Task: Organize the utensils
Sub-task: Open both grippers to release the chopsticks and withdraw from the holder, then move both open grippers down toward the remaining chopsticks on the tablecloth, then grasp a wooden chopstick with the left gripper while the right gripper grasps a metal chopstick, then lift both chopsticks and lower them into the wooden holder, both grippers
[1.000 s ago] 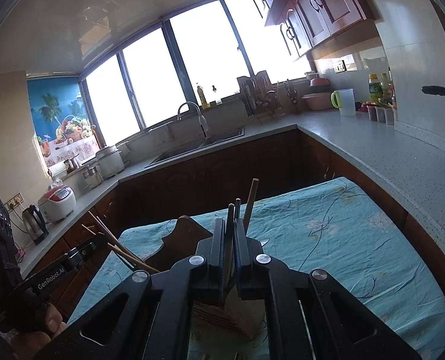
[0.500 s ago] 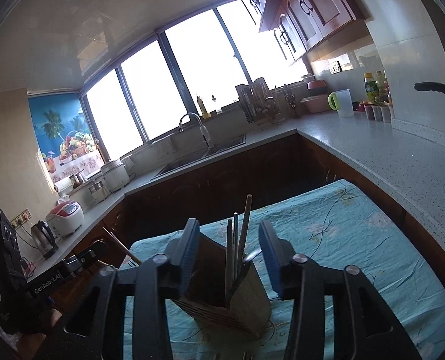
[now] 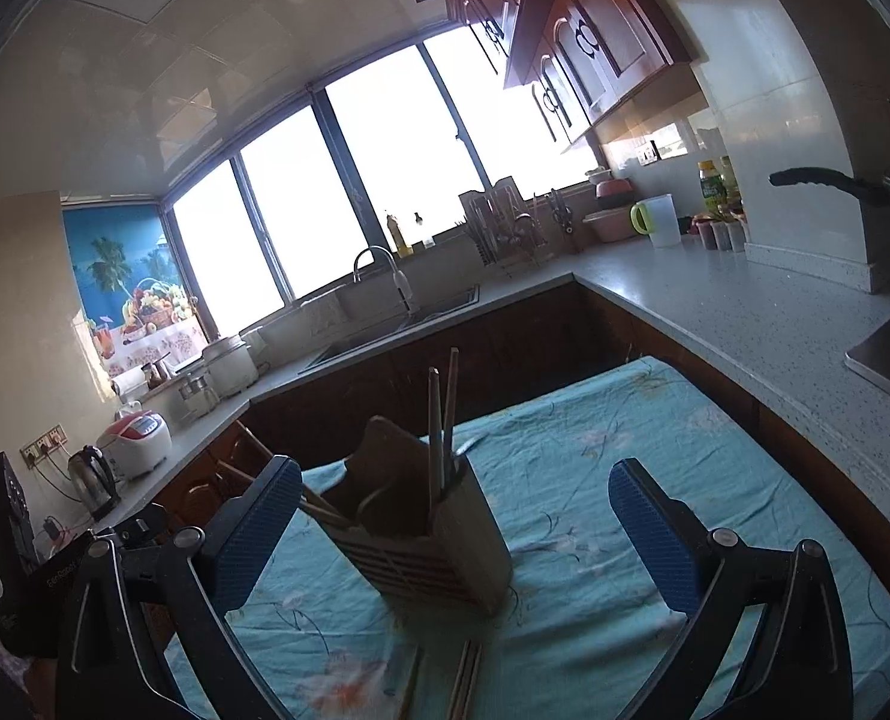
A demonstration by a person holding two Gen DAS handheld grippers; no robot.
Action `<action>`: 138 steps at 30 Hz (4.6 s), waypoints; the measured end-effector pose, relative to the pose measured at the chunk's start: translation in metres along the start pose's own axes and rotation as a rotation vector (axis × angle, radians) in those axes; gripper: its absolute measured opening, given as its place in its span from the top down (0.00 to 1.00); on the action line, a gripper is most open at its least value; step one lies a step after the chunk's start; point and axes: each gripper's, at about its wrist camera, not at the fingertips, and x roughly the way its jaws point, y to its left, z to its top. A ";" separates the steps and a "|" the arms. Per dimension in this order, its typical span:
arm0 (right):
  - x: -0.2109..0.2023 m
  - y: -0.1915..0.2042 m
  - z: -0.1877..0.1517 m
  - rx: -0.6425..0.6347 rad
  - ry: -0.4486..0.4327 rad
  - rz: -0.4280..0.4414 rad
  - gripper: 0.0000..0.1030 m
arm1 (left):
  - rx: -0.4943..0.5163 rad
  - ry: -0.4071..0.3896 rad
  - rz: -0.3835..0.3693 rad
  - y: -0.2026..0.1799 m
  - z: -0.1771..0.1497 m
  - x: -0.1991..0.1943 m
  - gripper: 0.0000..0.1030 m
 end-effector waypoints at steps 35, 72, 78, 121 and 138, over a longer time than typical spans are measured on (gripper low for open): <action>-0.021 -0.041 -0.098 0.040 0.242 -0.110 0.01 | 0.324 0.481 0.122 -0.055 -0.141 0.101 0.45; 0.116 0.010 -0.140 -0.255 0.601 -0.153 0.94 | 0.130 0.468 0.125 0.027 -0.113 0.075 0.45; 0.132 0.006 -0.131 -0.219 0.609 -0.146 0.94 | 0.149 0.486 0.111 0.018 -0.105 0.098 0.45; -0.029 0.027 0.001 -0.072 0.154 0.101 0.96 | 0.133 0.161 -0.136 -0.012 -0.005 -0.047 0.95; -0.024 0.035 0.021 -0.089 0.115 0.109 0.96 | 0.147 0.093 -0.122 -0.021 0.017 -0.047 0.95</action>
